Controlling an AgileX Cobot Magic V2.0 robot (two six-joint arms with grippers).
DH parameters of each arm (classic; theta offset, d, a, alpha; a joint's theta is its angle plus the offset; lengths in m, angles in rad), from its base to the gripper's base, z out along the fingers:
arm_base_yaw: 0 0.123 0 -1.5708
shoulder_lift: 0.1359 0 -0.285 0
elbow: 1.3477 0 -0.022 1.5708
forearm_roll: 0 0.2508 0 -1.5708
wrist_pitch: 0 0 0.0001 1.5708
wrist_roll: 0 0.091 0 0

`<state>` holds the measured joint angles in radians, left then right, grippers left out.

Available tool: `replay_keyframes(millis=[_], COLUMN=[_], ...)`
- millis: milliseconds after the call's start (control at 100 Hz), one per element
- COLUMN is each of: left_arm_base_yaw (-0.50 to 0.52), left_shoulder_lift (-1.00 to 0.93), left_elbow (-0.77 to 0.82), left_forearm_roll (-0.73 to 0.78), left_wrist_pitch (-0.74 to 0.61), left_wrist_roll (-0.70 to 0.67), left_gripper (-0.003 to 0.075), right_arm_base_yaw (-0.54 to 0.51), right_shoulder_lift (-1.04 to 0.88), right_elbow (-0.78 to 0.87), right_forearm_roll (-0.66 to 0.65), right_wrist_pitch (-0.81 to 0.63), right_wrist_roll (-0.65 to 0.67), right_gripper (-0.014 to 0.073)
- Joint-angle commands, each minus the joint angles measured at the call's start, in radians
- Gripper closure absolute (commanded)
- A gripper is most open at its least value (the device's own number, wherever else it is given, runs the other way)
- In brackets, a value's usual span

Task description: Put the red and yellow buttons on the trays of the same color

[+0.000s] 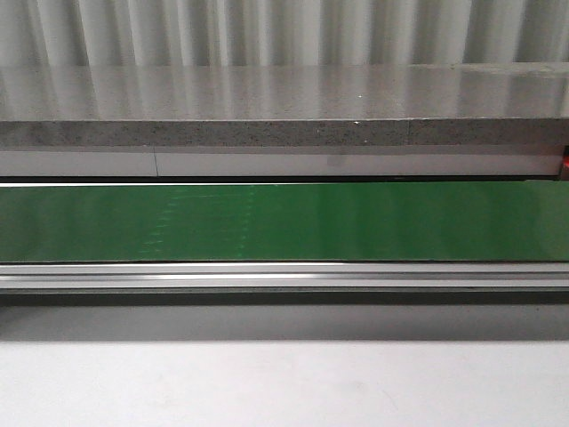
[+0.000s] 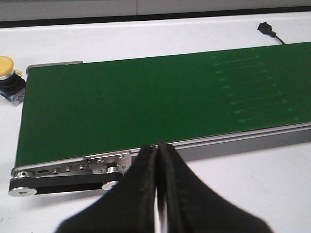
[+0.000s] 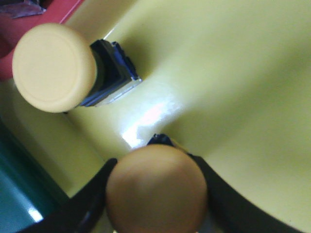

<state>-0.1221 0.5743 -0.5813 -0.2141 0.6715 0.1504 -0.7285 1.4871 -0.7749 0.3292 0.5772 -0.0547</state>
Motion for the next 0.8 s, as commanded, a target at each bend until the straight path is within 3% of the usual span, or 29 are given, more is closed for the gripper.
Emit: replay_keyframes(millis=[0, 90, 190, 690, 790], left_arm_base_yaw=[-0.008, -0.008, -0.008, -0.008, -0.008], left_shoulder_lift=[0.001, 0.001, 0.001, 0.001, 0.001], left_elbow=[-0.03, -0.03, -0.03, -0.03, -0.03], left_forearm_roll=[-0.019, -0.019, -0.019, -0.019, -0.019], left_wrist_pitch=[-0.057, -0.057, -0.057, -0.057, -0.057], left_wrist_roll=[0.0, 0.0, 0.0, 0.0, 0.0], left_gripper=[0.074, 0.074, 0.074, 0.074, 0.074], right_arm_base_yaw=[-0.001, -0.001, -0.001, 0.034, 0.107], right_shoulder_lift=[-0.026, -0.026, -0.026, -0.22, -0.283], right_elbow=[-0.023, -0.023, -0.023, -0.024, -0.024], right_forearm_roll=[0.019, 0.019, 0.019, 0.019, 0.016], right_wrist_pitch=[-0.033, -0.032, -0.029, 0.015, 0.016], right_wrist_roll=[-0.004, -0.004, -0.004, -0.004, -0.036], right_gripper=[0.0232, 0.0104, 0.0041, 0.0046, 0.0127])
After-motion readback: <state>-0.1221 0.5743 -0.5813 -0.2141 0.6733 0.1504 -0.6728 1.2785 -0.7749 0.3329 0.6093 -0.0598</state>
